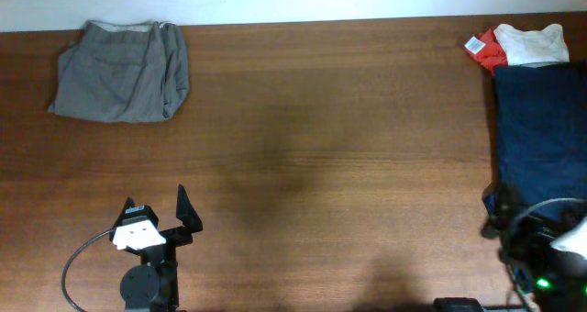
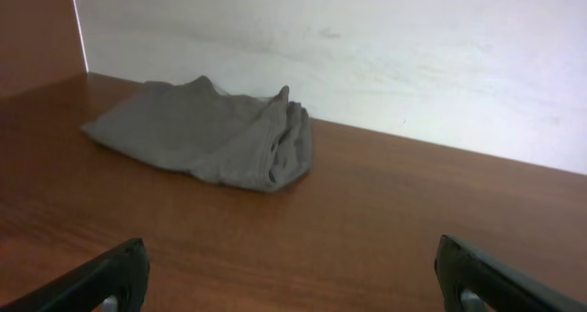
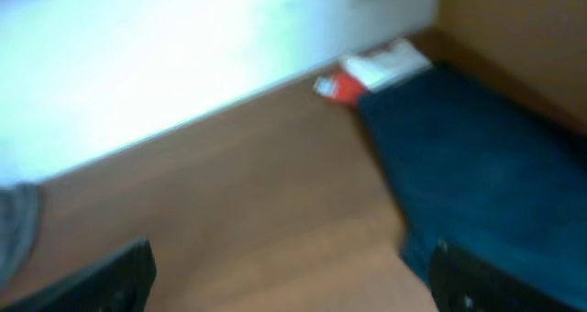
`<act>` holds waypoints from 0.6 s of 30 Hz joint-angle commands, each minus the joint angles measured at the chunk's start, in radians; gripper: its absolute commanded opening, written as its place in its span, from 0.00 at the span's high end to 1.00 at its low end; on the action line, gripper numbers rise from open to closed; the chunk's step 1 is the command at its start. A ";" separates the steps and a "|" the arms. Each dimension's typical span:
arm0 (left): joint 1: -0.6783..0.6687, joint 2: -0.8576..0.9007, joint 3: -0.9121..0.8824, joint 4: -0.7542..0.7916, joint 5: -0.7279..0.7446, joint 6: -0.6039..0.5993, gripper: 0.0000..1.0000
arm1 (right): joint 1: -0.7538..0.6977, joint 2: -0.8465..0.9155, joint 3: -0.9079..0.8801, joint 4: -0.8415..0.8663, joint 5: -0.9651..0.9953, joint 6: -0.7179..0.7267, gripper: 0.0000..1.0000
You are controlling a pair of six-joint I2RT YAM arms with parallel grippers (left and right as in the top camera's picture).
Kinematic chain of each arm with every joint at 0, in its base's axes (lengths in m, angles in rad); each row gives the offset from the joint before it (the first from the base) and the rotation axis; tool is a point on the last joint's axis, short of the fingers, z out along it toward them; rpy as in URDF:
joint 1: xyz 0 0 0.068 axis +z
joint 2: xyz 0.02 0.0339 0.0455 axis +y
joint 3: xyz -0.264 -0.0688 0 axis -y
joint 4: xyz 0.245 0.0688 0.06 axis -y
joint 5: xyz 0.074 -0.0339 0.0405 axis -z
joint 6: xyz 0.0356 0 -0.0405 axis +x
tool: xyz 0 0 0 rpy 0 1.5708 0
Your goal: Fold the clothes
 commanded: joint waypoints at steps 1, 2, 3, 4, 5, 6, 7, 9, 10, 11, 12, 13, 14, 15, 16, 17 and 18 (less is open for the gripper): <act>-0.006 -0.008 -0.005 0.002 -0.011 0.013 0.01 | 0.051 -0.142 -0.288 0.189 -0.072 0.021 0.02; -0.005 -0.008 -0.005 0.002 -0.011 0.013 0.01 | 0.050 -0.193 -0.393 0.271 -0.092 0.021 0.02; -0.006 -0.008 -0.005 0.002 -0.010 0.013 0.01 | 0.050 -0.217 -0.444 0.308 -0.099 0.021 0.02; -0.005 -0.008 -0.005 0.002 -0.010 0.013 0.01 | 0.050 -0.254 -0.527 0.363 -0.105 0.018 0.02; -0.006 -0.008 -0.005 0.002 -0.011 0.013 0.01 | 0.050 -0.286 -0.601 0.409 -0.106 0.018 0.02; -0.006 -0.008 -0.005 0.002 -0.010 0.013 0.01 | 0.050 -0.304 -0.646 0.436 -0.106 0.018 0.02; -0.006 -0.008 -0.005 0.002 -0.011 0.013 0.01 | 0.050 -0.332 -0.711 0.481 -0.108 0.017 0.02; -0.006 -0.008 -0.005 0.002 -0.011 0.013 0.01 | 0.050 -0.378 -0.815 0.568 -0.130 0.011 0.02; -0.005 -0.008 -0.005 0.002 -0.010 0.013 0.01 | 0.050 -0.400 -0.858 0.611 -0.149 -0.006 0.02; -0.006 -0.008 -0.005 0.002 -0.010 0.013 0.01 | 0.050 -0.421 -0.897 0.655 -0.174 -0.029 0.02; -0.006 -0.008 -0.005 0.002 -0.011 0.013 0.01 | 0.050 -0.436 -0.925 0.689 -0.191 -0.045 0.02; -0.005 -0.008 -0.005 0.002 -0.011 0.013 0.01 | 0.050 -0.461 -0.970 0.749 -0.218 -0.060 0.02; -0.006 -0.008 -0.005 0.002 -0.011 0.013 0.01 | 0.050 -0.482 -1.014 0.804 -0.241 -0.074 0.02; -0.005 -0.008 -0.005 0.002 -0.010 0.013 0.01 | 0.050 -0.492 -1.038 0.836 -0.244 -0.073 0.02; -0.005 -0.008 -0.005 0.002 -0.011 0.013 0.01 | 0.050 -0.503 -1.064 0.869 -0.247 -0.073 0.02; -0.005 -0.008 -0.005 0.002 -0.010 0.013 0.01 | 0.050 -0.510 -1.088 0.901 -0.247 -0.073 0.02; -0.006 -0.008 -0.005 0.002 -0.011 0.013 0.01 | 0.050 -0.517 -1.117 0.946 -0.247 -0.073 0.02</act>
